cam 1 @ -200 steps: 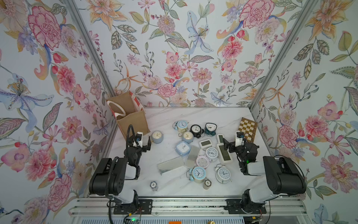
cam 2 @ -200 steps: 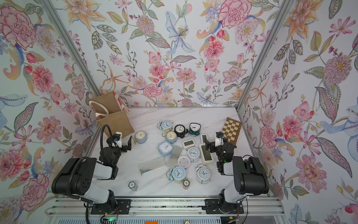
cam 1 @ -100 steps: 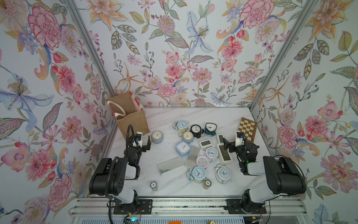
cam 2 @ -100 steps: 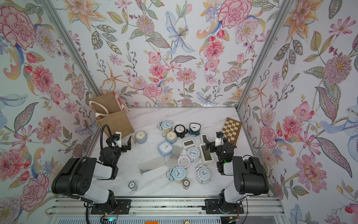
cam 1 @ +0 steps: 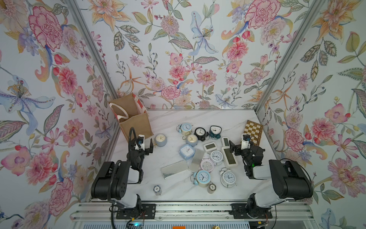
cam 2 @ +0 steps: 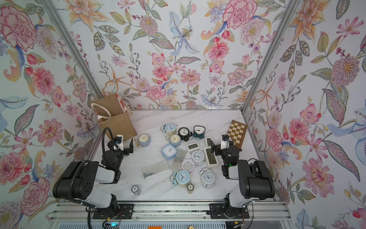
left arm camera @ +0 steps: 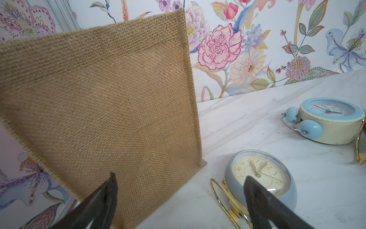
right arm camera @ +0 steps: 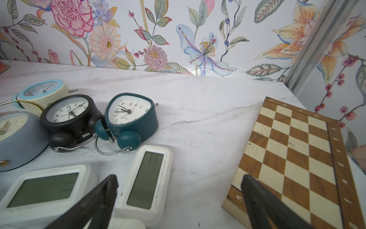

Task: Put the alarm clock into the canvas bag
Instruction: Pick up the alarm from the center of the board.

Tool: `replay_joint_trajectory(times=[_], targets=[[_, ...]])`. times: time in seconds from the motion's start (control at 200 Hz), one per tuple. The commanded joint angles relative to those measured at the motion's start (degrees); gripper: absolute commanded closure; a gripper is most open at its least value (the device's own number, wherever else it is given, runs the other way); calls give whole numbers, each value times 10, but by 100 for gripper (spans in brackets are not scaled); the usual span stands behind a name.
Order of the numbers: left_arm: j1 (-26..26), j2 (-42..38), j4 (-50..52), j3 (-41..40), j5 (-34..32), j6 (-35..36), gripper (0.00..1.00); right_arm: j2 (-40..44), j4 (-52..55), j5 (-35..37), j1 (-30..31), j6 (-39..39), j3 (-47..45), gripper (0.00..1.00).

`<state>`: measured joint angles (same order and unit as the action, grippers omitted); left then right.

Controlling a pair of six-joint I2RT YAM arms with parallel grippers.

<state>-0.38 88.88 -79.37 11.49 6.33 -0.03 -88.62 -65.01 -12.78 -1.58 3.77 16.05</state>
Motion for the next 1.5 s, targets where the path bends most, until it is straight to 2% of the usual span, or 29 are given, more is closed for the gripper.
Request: replay_joint_trajectory(times=[0.0, 0.335, 0.52, 0.705, 1.041, 1.296, 1.496], targets=[[2, 2, -17, 0, -11, -4, 1, -2, -4, 9, -2, -8, -2, 1], [2, 2, -20, -2, -10, -4, 1, 5, -1, 39, 12, 2, -4, 1], [1, -2, -17, -3, 2, 1, 1, 37, 18, 60, 24, 10, -9, 1], [-1, -40, 24, 1, -5, 0, 1, 79, 72, 73, 34, 16, -1, 1], [-25, -121, 212, 58, -71, -8, 1, 163, 216, 98, 75, 35, 45, 1], [-31, -190, 374, 107, -116, -75, 1, 207, 309, 102, 100, 27, 84, 1], [-36, -238, 508, 146, -125, -115, 1, 229, 359, 96, 110, 13, 105, 1]])
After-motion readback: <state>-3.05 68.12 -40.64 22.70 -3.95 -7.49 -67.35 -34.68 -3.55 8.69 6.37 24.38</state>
